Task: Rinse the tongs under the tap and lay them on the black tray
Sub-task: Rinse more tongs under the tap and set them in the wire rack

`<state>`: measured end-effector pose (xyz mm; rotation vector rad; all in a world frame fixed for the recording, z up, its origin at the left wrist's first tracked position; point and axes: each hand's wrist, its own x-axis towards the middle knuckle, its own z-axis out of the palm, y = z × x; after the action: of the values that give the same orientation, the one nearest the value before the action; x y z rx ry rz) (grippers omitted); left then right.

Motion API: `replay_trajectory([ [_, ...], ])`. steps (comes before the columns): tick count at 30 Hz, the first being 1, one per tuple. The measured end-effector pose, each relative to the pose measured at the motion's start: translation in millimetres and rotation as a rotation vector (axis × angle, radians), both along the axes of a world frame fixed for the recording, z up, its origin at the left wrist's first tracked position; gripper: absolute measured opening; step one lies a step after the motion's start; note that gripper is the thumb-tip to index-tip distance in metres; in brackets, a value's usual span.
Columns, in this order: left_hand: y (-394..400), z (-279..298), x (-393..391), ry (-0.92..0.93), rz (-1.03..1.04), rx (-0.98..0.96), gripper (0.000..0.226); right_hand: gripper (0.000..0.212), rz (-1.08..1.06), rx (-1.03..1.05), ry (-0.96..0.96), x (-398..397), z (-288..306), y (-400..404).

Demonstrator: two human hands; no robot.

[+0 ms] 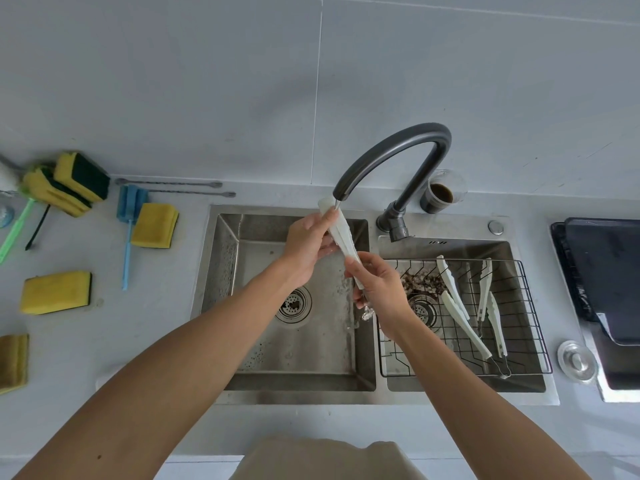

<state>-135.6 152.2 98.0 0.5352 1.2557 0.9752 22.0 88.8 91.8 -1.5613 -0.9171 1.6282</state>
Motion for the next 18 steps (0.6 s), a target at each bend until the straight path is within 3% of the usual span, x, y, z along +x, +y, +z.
replay_trajectory([
  [4, -2, -3, -4, 0.018, 0.025, -0.008, 0.042, 0.029, 0.002, 0.088, -0.238, 3, 0, -3],
  [8, -2, -3, -7, 0.046, 0.057, -0.049, 0.033, 0.06, 0.089, 0.152, -0.563, 7, -3, -5],
  [11, 0, -5, -8, 0.043, 0.088, -0.083, 0.02, 0.074, 0.148, 0.201, -0.673, 7, -3, -6],
  [13, 2, -6, -11, 0.043, 0.121, -0.105, 0.029, 0.068, 0.137, 0.206, -0.574, 8, 2, -7],
  [17, 3, -6, -19, 0.025, 0.179, -0.148, 0.035, 0.026, 0.025, 0.132, -0.222, 9, 10, -5],
  [18, 3, -7, -22, 0.014, 0.196, -0.164, 0.034, 0.027, 0.017, 0.094, -0.168, 8, 12, -4],
])
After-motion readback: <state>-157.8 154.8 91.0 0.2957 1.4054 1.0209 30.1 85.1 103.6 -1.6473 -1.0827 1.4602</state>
